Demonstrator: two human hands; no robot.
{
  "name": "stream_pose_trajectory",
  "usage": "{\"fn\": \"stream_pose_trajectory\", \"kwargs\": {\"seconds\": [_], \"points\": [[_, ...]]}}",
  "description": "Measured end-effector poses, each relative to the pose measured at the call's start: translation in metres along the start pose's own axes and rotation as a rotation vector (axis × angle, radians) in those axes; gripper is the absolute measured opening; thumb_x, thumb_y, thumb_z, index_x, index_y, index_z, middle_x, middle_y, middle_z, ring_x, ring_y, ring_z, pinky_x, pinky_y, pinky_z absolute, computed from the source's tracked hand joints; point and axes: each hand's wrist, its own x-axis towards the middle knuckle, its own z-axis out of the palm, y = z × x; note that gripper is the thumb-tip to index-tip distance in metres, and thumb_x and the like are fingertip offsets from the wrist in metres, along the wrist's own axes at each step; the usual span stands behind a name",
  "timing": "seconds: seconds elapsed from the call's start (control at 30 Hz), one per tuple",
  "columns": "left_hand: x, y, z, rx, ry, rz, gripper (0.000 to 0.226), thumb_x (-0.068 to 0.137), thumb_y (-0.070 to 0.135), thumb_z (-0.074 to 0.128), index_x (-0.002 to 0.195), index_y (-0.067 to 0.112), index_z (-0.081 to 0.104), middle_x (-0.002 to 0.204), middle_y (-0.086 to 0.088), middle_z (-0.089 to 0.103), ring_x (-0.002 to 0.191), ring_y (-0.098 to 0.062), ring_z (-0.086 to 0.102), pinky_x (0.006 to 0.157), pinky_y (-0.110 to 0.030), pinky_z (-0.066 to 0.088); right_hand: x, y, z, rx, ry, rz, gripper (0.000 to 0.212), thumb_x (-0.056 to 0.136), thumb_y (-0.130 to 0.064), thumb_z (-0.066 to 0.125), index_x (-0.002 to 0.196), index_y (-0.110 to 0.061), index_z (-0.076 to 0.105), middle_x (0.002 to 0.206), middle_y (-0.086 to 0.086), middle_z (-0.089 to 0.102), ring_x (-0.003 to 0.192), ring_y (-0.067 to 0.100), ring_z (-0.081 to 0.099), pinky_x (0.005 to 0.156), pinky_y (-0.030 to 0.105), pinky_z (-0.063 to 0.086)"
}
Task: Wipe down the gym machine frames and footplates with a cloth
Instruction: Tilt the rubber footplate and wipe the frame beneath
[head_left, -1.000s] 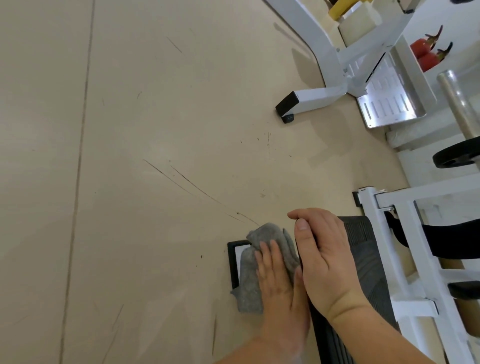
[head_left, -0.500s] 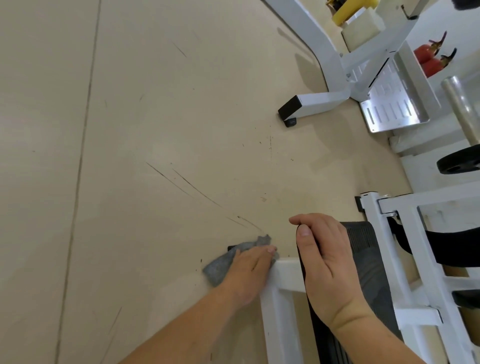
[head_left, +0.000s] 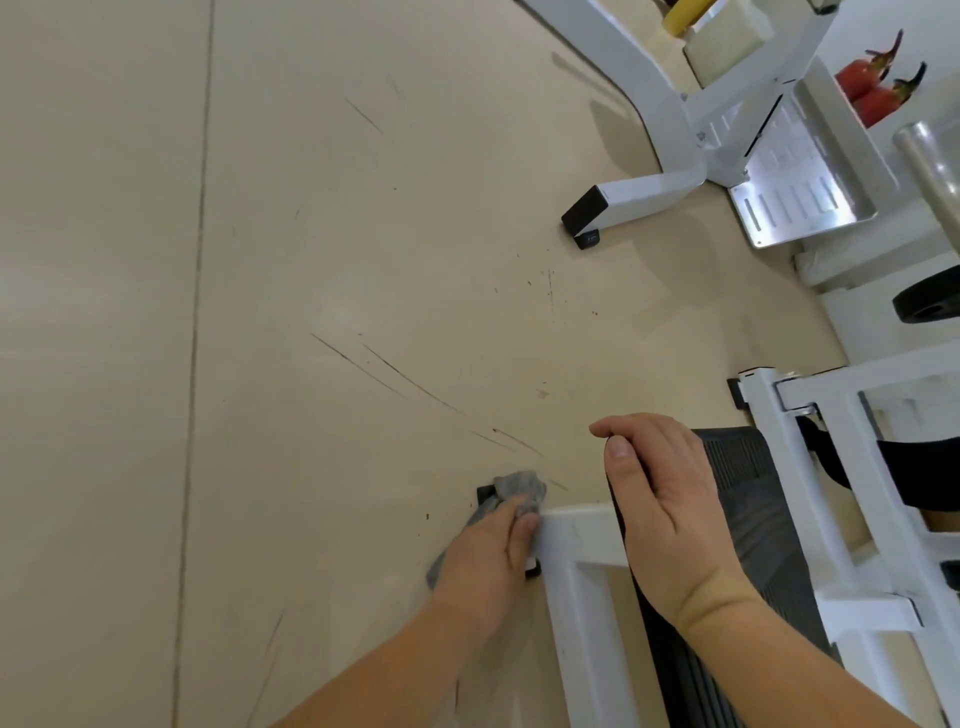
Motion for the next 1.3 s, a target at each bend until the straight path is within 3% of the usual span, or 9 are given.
{"fn": "stream_pose_trajectory", "kwargs": {"seconds": [0.1, 0.2, 0.53, 0.67, 0.77, 0.87, 1.07, 1.17, 1.3], "points": [[-0.016, 0.014, -0.007, -0.024, 0.032, -0.001, 0.032, 0.110, 0.033, 0.042, 0.137, 0.029, 0.058, 0.135, 0.020, 0.055, 0.118, 0.008, 0.050, 0.093, 0.000, 0.031, 0.000, -0.001, 0.000, -0.023, -0.006, 0.005, 0.034, 0.102, -0.042, 0.035, 0.113, -0.030, 0.065, 0.111, -0.020, 0.059, 0.115, 0.005, 0.049, 0.099, 0.031, 0.041], [-0.029, 0.025, -0.025, 0.090, 0.002, 0.091, 0.047, 0.109, 0.036, 0.042, 0.155, 0.025, 0.041, 0.155, 0.013, 0.042, 0.143, -0.004, 0.039, 0.110, -0.005, 0.023, -0.003, -0.004, -0.001, -0.034, 0.006, 0.014, 0.037, 0.102, -0.044, 0.035, 0.117, -0.029, 0.065, 0.113, -0.017, 0.059, 0.115, 0.007, 0.049, 0.100, 0.034, 0.043], [-0.006, 0.010, -0.064, 0.549, -0.267, 0.055, 0.038, 0.111, 0.030, 0.036, 0.146, 0.017, 0.045, 0.136, -0.008, 0.060, 0.119, -0.023, 0.057, 0.095, -0.031, 0.042, -0.007, -0.011, -0.003, -0.004, 0.048, 0.091, 0.042, 0.101, -0.046, 0.029, 0.121, -0.026, 0.061, 0.118, -0.014, 0.056, 0.114, 0.008, 0.048, 0.096, 0.030, 0.043], [0.014, -0.002, -0.054, 0.673, -0.353, 0.145, 0.046, 0.111, 0.018, 0.035, 0.157, 0.018, 0.032, 0.167, -0.004, 0.026, 0.151, -0.021, 0.031, 0.113, -0.033, 0.034, -0.006, -0.004, 0.001, 0.016, 0.067, 0.079, 0.038, 0.102, -0.041, 0.034, 0.119, -0.024, 0.063, 0.116, -0.014, 0.057, 0.112, 0.007, 0.048, 0.092, 0.011, 0.034], [0.033, -0.010, -0.043, 0.509, -0.220, 0.195, 0.040, 0.111, 0.023, 0.035, 0.151, 0.023, 0.038, 0.165, 0.004, 0.029, 0.153, -0.018, 0.026, 0.113, -0.031, 0.032, -0.006, 0.000, 0.002, 0.061, 0.085, 0.079, 0.035, 0.102, -0.039, 0.037, 0.118, -0.024, 0.065, 0.114, -0.015, 0.057, 0.111, 0.004, 0.049, 0.093, 0.004, 0.031], [0.059, -0.027, -0.030, 0.710, -0.259, 0.293, 0.044, 0.112, 0.031, 0.030, 0.154, 0.020, 0.040, 0.164, 0.002, 0.030, 0.157, -0.021, 0.014, 0.124, -0.030, 0.012, -0.007, 0.001, 0.003, 0.090, 0.090, 0.095, 0.035, 0.101, -0.042, 0.038, 0.117, -0.026, 0.065, 0.114, -0.017, 0.057, 0.113, 0.002, 0.048, 0.093, 0.005, 0.033], [0.065, -0.048, -0.051, 1.128, -0.396, 0.380, 0.061, 0.104, 0.049, 0.014, 0.161, 0.041, -0.008, 0.170, 0.002, -0.018, 0.155, -0.024, -0.023, 0.122, -0.058, -0.013, -0.006, 0.002, 0.005, 0.106, 0.111, 0.091, 0.028, 0.101, -0.039, 0.042, 0.111, -0.026, 0.065, 0.109, -0.018, 0.056, 0.108, -0.001, 0.047, 0.093, 0.009, 0.034], [0.078, -0.049, -0.053, 1.130, -0.371, 0.443, 0.055, 0.107, 0.045, 0.028, 0.156, 0.054, 0.005, 0.170, 0.000, 0.003, 0.156, -0.031, -0.005, 0.123, -0.058, -0.007, -0.006, 0.003, 0.004, 0.114, 0.131, 0.080, 0.026, 0.101, -0.038, 0.043, 0.110, -0.026, 0.065, 0.107, -0.018, 0.055, 0.110, 0.000, 0.047, 0.093, 0.011, 0.035], [0.095, -0.037, -0.030, 0.754, -0.323, 0.331, 0.039, 0.101, 0.029, 0.050, 0.139, 0.040, 0.051, 0.134, 0.007, 0.061, 0.124, -0.024, 0.055, 0.104, -0.039, 0.045, -0.006, 0.002, 0.005, 0.126, 0.124, 0.097, 0.030, 0.100, -0.040, 0.042, 0.112, -0.027, 0.065, 0.109, -0.019, 0.056, 0.112, 0.002, 0.048, 0.095, 0.016, 0.037]]}}
